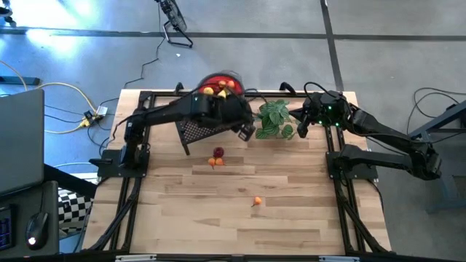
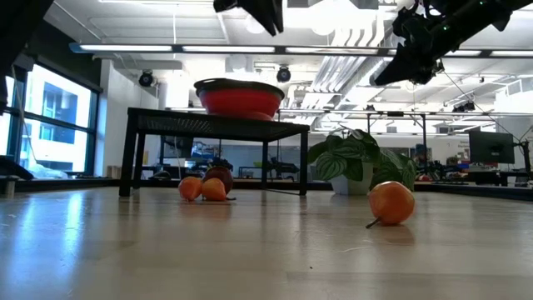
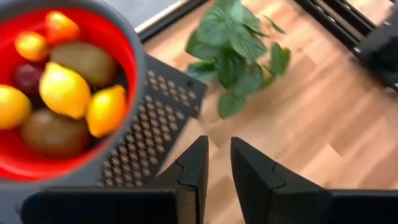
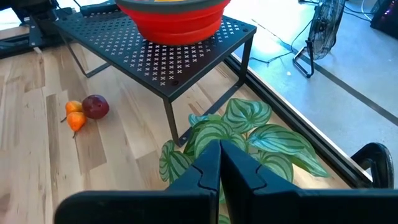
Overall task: Pick & Place Fruit
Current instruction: Put the orange pear into the red basket on the shelf
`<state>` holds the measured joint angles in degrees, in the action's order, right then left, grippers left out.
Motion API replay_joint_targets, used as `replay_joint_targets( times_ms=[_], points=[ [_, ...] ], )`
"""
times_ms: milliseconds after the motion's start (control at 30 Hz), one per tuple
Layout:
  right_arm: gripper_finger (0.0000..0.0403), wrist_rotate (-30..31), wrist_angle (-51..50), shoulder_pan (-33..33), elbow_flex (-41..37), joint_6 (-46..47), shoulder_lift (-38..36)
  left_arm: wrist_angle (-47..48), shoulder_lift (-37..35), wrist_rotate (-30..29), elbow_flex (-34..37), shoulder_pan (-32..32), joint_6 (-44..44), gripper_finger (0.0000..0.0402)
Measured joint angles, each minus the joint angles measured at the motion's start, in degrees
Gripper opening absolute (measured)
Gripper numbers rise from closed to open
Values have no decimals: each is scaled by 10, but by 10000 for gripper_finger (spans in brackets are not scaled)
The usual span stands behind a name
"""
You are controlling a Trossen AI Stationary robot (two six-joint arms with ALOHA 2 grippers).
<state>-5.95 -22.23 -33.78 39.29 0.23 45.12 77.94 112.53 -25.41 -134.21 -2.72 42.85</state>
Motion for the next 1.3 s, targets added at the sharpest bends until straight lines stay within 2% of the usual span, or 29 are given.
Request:
replay_joint_targets(
  times_ms=[433,733,1000,1300],
  points=[
    [3,0,-23,0,0,0,0,2,1,0,0,99,135,62],
    [2,0,-47,0,0,-5,0,2,6,-1,0,149,261,62],
    [2,0,-47,0,0,-1,0,5,6,-1,0,190,331,62],
    [2,0,-47,0,0,2,0,126,23,2,1,223,490,62]
  ],
)
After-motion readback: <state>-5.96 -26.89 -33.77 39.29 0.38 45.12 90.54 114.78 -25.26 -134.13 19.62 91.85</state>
